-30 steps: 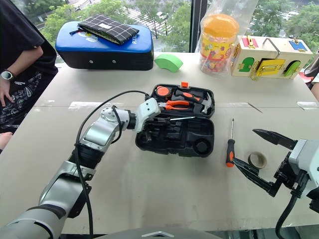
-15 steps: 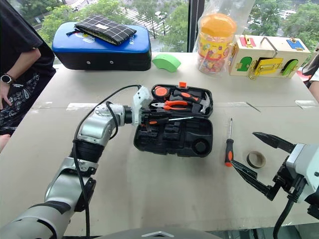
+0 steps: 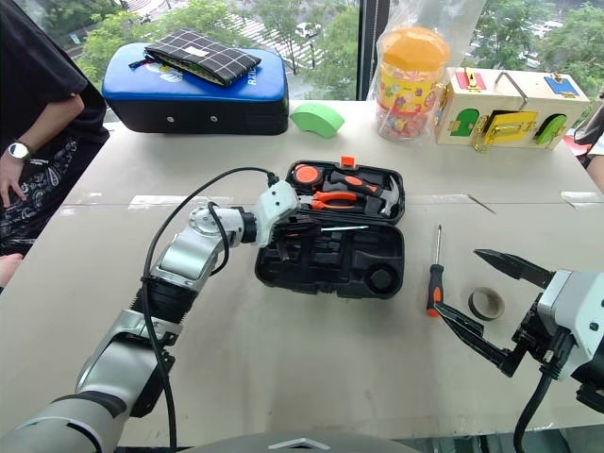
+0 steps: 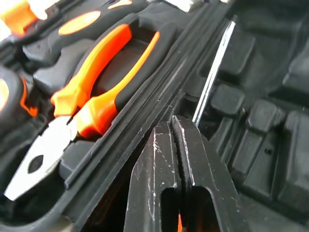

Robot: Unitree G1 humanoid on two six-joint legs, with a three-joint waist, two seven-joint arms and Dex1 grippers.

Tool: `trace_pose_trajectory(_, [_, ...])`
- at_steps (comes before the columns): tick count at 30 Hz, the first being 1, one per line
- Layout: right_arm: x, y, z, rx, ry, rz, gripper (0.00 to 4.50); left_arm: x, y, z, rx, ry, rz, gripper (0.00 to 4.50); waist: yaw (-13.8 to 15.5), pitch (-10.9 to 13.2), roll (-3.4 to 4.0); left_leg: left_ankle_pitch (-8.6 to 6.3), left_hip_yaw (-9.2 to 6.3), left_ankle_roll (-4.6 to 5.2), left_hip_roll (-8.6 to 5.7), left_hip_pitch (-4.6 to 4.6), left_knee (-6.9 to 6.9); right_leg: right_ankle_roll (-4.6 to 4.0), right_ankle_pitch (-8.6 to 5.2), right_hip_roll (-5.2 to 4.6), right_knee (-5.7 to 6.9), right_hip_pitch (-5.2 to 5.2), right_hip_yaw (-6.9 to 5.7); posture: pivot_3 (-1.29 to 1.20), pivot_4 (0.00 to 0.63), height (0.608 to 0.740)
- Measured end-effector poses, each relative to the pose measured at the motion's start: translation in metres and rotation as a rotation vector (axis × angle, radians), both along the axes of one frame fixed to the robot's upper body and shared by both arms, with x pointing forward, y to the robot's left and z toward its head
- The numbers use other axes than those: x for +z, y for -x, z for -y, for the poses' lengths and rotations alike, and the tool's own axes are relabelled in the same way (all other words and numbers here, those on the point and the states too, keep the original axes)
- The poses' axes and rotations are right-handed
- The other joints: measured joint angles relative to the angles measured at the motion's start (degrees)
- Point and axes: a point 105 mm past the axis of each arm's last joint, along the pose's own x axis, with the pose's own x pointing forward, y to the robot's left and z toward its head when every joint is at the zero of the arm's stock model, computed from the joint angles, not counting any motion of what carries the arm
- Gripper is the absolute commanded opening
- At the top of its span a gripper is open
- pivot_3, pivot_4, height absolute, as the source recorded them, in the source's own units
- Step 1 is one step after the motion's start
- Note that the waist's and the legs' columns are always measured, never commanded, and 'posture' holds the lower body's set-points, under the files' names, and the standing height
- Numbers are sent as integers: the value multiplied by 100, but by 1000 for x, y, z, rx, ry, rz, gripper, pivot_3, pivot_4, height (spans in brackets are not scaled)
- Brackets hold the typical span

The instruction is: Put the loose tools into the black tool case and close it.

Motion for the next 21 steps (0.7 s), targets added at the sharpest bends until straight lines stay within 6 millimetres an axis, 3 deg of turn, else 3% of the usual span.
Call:
trace_pose_trajectory(6, [-1, 1, 0, -2, 1, -6, 4500, -1, -14, 5, -162, -170, 179, 48, 28, -4, -1, -4, 2, 7, 0, -1, 2, 2, 1, -1, -4, 1, 0, 0, 150, 740])
trace_pose_trajectory(12, [-1, 2, -1, -4, 3, -9, 4500, -4, -19, 14, -227, -192, 244, 48, 134, -18, 16, -5, 2, 10, 0, -1, 10, 13, -6, -4, -4, 5, -1, 0, 150, 740])
trace_pose_trajectory(14, [0, 3, -3, -2, 6, -2, 4500, -2, -20, 14, -215, -147, 227, 48, 141, -20, 19, -6, 2, 12, 0, -1, 14, 19, -9, -5, -4, 6, -2, 0, 150, 740])
trace_pose_trajectory(18, [-1, 1, -3, -41, 1, -5, 4500, -2, -15, 7, -114, 111, 10, 48, 114, -2, 1, -9, 2, 16, 0, -8, 14, 18, -9, -5, -3, -1, -7, 0, 150, 740])
trace_pose_trajectory(21, [-9, -8, -5, -103, -11, -33, 4500, 18, -9, -1, -89, 279, -102, 48, 33, 11, -15, -5, 1, 11, 3, -19, 11, 5, 1, -5, -3, -12, -13, 0, 150, 740])
